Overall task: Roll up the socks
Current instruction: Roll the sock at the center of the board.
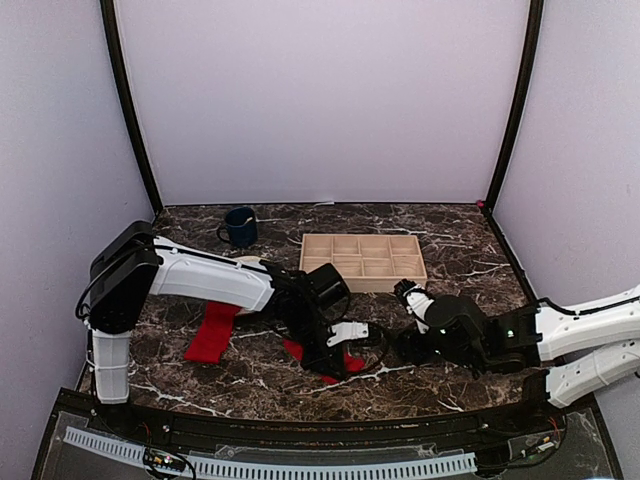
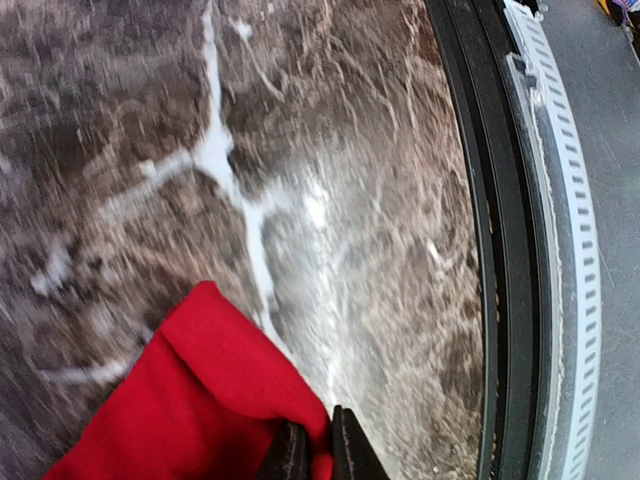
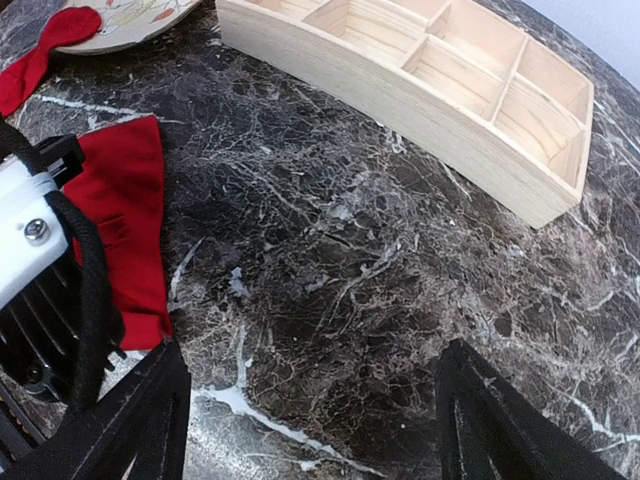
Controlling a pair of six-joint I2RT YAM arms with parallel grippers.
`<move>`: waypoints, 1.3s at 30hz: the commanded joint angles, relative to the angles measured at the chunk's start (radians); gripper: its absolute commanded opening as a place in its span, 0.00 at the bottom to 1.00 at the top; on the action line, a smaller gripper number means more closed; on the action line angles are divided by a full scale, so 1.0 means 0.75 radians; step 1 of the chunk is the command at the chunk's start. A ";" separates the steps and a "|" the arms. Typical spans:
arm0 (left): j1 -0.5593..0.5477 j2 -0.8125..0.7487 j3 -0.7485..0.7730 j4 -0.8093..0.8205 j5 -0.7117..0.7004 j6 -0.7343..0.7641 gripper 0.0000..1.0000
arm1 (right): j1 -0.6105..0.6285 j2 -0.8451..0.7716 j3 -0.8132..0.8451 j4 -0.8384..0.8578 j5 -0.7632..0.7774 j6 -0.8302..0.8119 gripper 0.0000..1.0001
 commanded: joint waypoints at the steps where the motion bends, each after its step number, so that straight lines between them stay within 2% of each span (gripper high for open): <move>1: -0.002 0.053 0.135 -0.070 0.032 0.086 0.12 | 0.024 -0.103 -0.048 -0.059 0.096 0.115 0.79; 6: -0.052 0.086 0.172 -0.096 0.028 0.107 0.12 | 0.025 -0.231 -0.085 -0.093 0.137 0.148 0.79; 10: -0.139 0.108 0.155 -0.099 0.036 0.104 0.12 | 0.024 -0.238 -0.086 -0.126 0.155 0.167 0.80; 17: -0.162 0.073 -0.022 -0.095 0.067 0.054 0.12 | 0.024 -0.227 -0.091 -0.150 0.079 0.171 0.79; 26: -0.082 -0.034 -0.219 -0.005 0.187 -0.095 0.12 | 0.039 -0.131 -0.075 -0.070 -0.047 0.090 0.78; 39: 0.114 0.090 -0.150 -0.120 0.451 -0.077 0.11 | 0.147 0.106 0.027 0.043 -0.258 -0.096 0.68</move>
